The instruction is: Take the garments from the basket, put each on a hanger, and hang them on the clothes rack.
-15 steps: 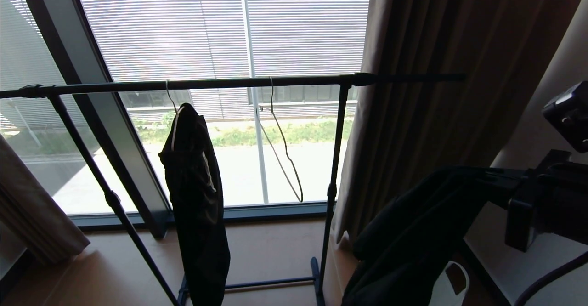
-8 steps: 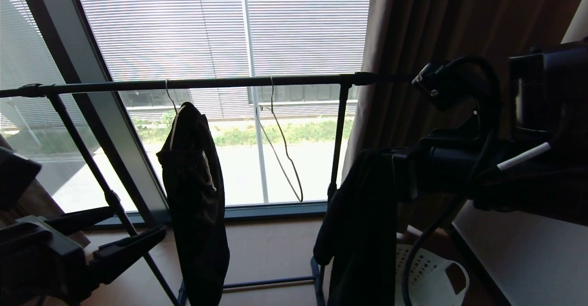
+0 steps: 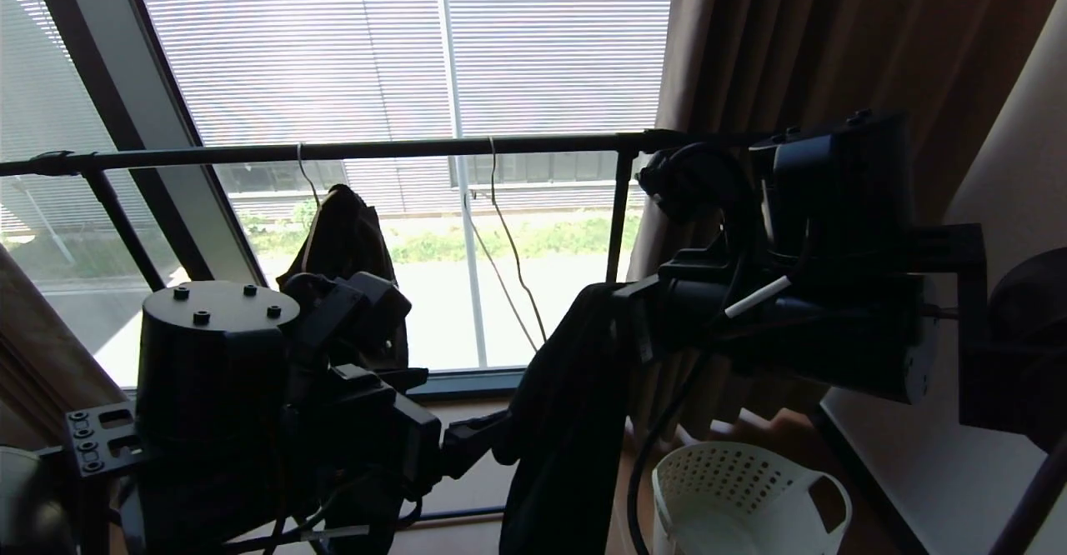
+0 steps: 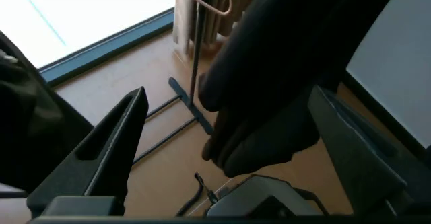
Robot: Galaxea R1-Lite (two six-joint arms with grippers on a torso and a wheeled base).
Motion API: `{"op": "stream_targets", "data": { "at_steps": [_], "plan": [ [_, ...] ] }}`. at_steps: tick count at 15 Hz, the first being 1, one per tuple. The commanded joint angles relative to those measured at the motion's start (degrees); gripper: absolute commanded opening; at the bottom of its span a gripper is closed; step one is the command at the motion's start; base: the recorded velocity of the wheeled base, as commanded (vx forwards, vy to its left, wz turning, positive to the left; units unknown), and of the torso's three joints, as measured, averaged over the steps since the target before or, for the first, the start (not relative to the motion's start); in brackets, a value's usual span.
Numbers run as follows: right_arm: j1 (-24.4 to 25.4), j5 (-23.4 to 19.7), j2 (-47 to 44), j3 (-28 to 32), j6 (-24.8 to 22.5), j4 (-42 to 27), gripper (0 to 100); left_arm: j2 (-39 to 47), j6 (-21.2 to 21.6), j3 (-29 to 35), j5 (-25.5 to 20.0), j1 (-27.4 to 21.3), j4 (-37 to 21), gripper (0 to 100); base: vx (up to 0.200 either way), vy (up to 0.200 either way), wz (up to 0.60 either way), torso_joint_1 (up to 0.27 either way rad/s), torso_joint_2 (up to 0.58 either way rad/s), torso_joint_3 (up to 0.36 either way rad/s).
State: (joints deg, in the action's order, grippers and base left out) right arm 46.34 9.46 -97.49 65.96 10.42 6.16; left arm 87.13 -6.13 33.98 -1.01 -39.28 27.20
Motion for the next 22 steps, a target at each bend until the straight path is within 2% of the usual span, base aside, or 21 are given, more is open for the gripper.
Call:
{"op": "stream_targets", "data": {
  "at_steps": [1,4,10,12,19,22],
  "plan": [
    [0.33,0.03,-1.48,1.01,0.39,0.0,0,3.93,-0.02,1.09,-0.13,-2.03,1.1,100,0.0,0.0,0.0,0.0,0.0,0.0],
    [0.33,0.21,-2.8,2.42,1.35,-0.09,0,5.69,-0.02,2.5,-2.15,-3.17,3.04,100,0.0,0.0,0.0,0.0,0.0,0.0],
    [0.33,0.3,-2.88,2.77,1.44,-0.27,0,11.66,-1.43,9.53,-1.8,-4.32,3.65,100,0.0,0.0,0.0,0.0,0.0,0.0],
    [0.6,2.14,-2.62,2.68,1.44,-0.36,0,14.12,-2.22,11.82,-1.8,-4.14,3.65,100,0.0,0.0,0.0,0.0,0.0,0.0],
    [2.35,3.2,-0.69,2.24,2.15,-0.62,0,20.01,-2.31,16.21,-0.04,-2.21,3.65,100,0.0,0.0,0.0,0.0,0.0,0.0],
    [2.44,3.81,1.6,2.24,2.15,-0.62,0,21.24,-2.22,14.63,1.36,-0.01,3.65,100,0.0,0.0,0.0,0.0,0.0,0.0]
  ]
}}
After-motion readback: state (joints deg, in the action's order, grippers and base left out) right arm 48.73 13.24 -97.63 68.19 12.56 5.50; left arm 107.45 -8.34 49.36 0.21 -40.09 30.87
